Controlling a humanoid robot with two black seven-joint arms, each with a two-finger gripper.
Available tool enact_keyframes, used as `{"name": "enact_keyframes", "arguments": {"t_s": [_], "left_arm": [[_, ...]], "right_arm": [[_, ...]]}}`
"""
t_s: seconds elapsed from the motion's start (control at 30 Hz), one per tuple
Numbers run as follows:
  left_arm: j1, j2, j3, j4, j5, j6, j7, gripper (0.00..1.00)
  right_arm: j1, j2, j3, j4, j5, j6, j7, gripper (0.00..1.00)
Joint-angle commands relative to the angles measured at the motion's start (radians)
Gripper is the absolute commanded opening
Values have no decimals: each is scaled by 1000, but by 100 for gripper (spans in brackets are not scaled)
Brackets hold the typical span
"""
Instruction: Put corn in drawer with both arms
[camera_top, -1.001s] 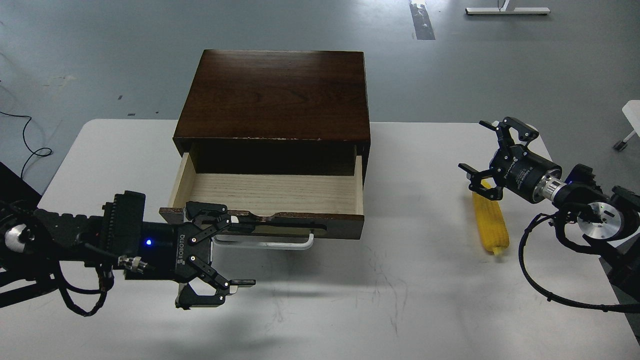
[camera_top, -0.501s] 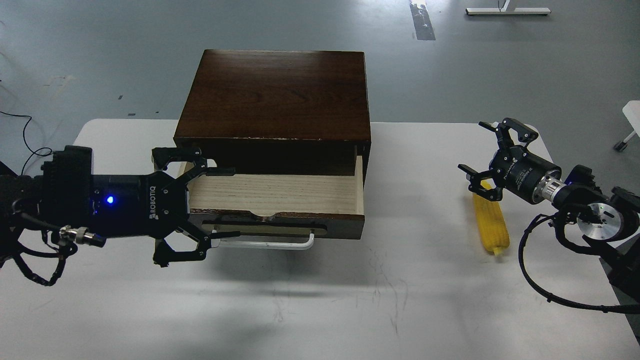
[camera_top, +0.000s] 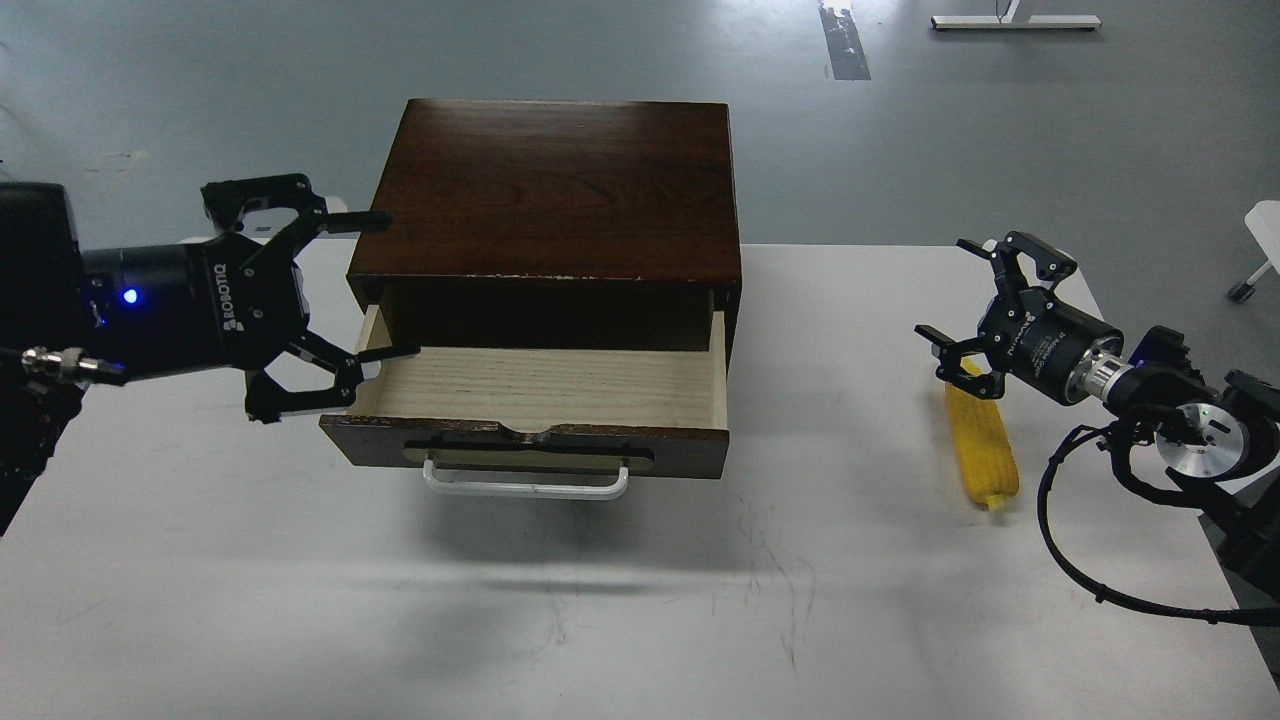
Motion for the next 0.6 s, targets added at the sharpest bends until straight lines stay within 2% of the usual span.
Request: {"name": "enact_keyframes", "arguments": {"t_s": [0.0,0.13,0.33,0.47,0.57], "left_arm": [[3,10,-5,80,-217,0,0,98],[6,13,-3,150,-435,-6,0,98],[9,-2,-5,301,-938,-159,0,98],[10,-14,-3,385,-1368,-371,0,98],[16,-31,-3,452,-1594,-490,0,98]], "right_arm": [[3,-7,6,10,0,0,3,100],[2,-32,8,34,0,0,6,100],[2,-70,4,74,-5,1,8,100],[0,-82,3,76,-8,1,8,100],[0,-82,3,76,-9,1,8,100]]}}
